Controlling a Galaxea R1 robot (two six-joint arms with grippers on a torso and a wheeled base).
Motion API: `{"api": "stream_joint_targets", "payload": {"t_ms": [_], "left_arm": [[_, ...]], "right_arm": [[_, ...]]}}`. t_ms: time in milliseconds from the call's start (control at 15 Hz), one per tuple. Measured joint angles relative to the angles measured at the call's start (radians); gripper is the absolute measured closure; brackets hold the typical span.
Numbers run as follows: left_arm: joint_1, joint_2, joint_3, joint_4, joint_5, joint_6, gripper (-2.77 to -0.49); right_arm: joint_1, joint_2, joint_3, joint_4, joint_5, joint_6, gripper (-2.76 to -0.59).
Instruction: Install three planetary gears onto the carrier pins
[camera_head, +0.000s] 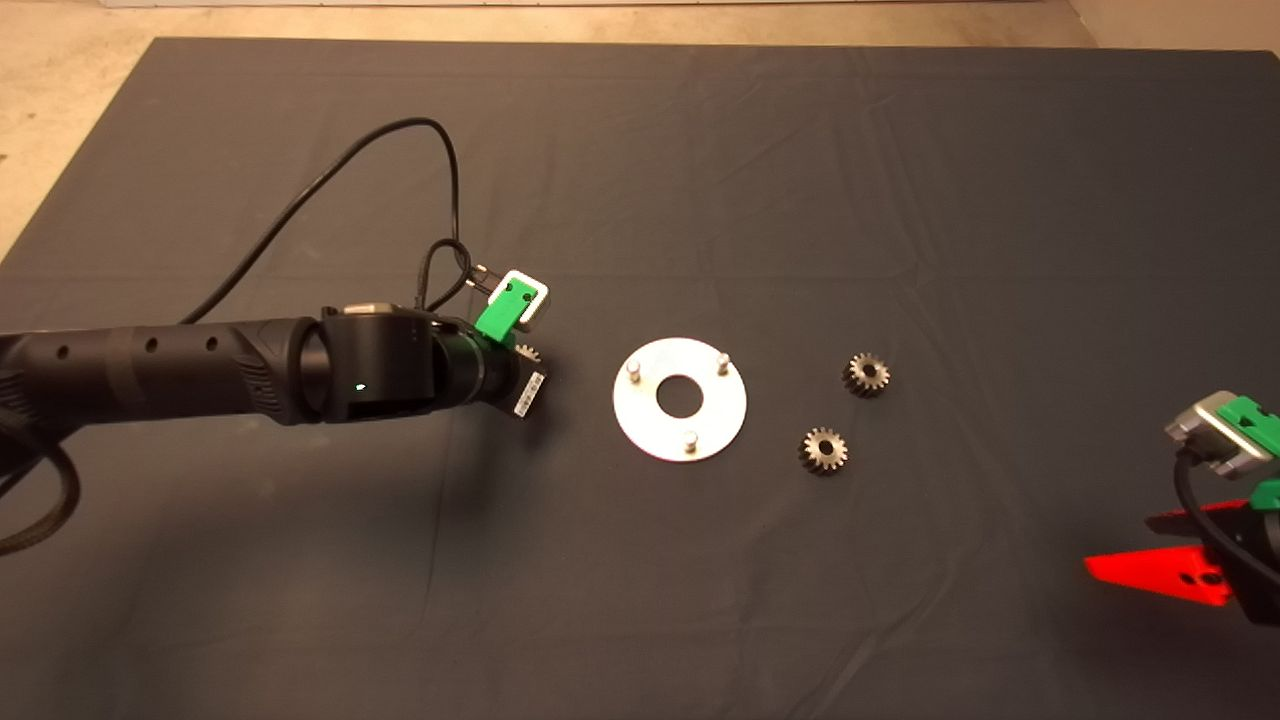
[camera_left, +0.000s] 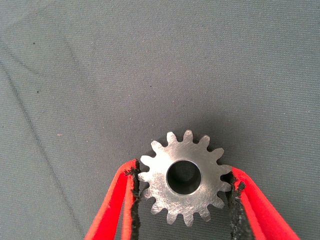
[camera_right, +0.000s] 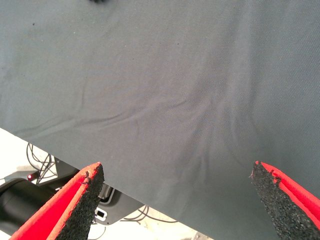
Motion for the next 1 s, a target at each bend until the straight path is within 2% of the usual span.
{"api": "stream_joint_targets", "payload": {"t_ms": [200,533,600,667,733,933,1000], "left_arm": [[0.000,-0.001,0.008,0.000,0.001,0.000,-0.87],[0.000,-0.003,0.085,-0.003,0.000,0.001,-0.74],[0.000,-0.003,0.101,-0.002,0.002,0.000,-0.71],[-0.003,-0.003,0.127,-0.003,0.014,0.000,-0.70],[-0.014,0.000,0.156,-0.008,0.021,-0.001,-0.70],[-0.091,0.017,0.208,-0.005,0.028,-0.036,-0.65],[-0.104,0.034,0.213,-0.004,0.047,-0.039,-0.64]], "right_arm": [[0.000,0.000,0.000,0.000,0.000,-0.007,-2.21],[0.000,-0.012,0.000,0.000,0.000,-0.012,-2.21],[0.000,-0.017,0.000,0.000,0.001,-0.015,-2.21],[0.000,-0.018,0.000,0.000,0.000,-0.020,-2.21],[0.000,-0.019,0.000,0.000,0.000,-0.023,-2.21],[0.000,-0.021,0.000,0.000,0.003,-0.025,-2.21],[0.000,-0.031,0.000,0.000,0.003,-0.026,-2.21]]}}
